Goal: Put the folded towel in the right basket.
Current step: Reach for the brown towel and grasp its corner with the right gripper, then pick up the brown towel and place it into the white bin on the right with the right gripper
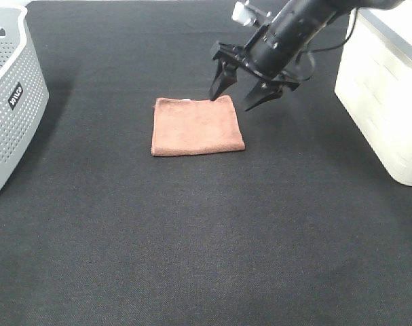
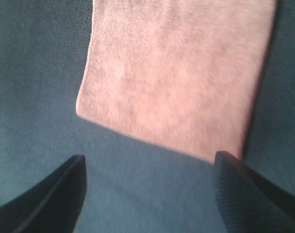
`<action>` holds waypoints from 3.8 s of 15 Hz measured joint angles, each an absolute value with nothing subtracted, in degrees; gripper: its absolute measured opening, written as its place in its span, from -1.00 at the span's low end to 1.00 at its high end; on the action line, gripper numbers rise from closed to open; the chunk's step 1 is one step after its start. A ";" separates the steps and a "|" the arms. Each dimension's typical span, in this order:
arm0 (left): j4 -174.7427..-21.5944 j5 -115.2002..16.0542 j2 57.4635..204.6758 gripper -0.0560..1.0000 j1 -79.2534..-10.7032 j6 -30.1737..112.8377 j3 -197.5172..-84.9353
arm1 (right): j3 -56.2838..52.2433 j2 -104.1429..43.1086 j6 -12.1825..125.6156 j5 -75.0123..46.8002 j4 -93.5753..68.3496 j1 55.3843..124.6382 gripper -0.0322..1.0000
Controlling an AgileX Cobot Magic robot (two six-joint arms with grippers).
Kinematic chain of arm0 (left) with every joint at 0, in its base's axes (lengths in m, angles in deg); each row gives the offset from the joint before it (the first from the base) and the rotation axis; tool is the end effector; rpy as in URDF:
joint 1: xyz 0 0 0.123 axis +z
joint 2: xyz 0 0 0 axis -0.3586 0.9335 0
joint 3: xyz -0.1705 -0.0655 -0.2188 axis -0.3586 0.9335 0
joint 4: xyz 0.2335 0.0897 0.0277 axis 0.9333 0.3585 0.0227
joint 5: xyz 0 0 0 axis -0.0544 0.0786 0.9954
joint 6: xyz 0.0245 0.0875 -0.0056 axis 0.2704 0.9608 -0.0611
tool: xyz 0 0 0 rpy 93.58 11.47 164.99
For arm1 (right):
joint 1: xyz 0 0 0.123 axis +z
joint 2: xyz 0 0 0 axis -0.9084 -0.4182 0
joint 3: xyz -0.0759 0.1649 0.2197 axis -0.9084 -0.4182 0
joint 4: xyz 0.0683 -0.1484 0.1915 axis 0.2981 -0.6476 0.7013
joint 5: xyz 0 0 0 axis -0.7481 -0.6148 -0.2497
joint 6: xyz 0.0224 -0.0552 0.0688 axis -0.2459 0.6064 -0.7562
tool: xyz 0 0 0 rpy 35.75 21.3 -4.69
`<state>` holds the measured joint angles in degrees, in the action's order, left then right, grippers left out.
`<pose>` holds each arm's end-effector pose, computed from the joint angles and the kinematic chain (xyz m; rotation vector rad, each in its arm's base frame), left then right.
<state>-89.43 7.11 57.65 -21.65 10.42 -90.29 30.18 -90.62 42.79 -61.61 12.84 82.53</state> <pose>-0.0058 -0.0066 0.2778 0.0712 2.0322 -0.0718 0.4646 0.1880 0.1797 -0.2857 2.7652 0.7882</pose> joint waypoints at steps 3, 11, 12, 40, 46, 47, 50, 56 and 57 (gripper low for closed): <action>-89.43 7.11 57.65 0.76 -21.65 10.42 -90.29 | 36.65 -96.69 43.82 -63.50 13.41 81.27 0.39; -89.43 7.11 57.65 0.76 -21.65 10.42 -90.29 | 45.93 -106.03 45.49 -63.78 13.64 79.26 0.39; -89.43 7.11 57.65 0.76 -21.65 10.42 -90.29 | 45.93 -106.03 45.49 -63.78 13.64 79.26 0.39; -89.43 7.11 57.65 0.76 -21.65 10.42 -90.29 | 55.04 -85.75 47.15 -74.50 8.83 78.57 -0.94; -89.43 7.11 57.65 0.76 -21.65 10.42 -90.29 | 55.10 -77.10 41.82 -74.61 -3.72 69.98 -0.94; -89.43 7.11 57.65 0.76 -21.65 10.42 -90.29 | 55.10 -76.35 41.70 -74.61 -4.46 68.20 -0.94; -89.43 7.11 57.65 0.76 -21.65 10.42 -90.29 | 55.10 -74.64 41.02 -74.61 -4.81 64.31 -0.94; -89.43 7.11 57.65 0.76 -21.65 10.42 -90.29 | 51.26 -73.20 39.01 -74.61 -12.72 56.46 -0.94; -89.43 7.11 57.65 0.76 -21.65 10.42 -90.29 | 48.45 -73.20 38.32 -74.61 -14.26 56.46 -0.94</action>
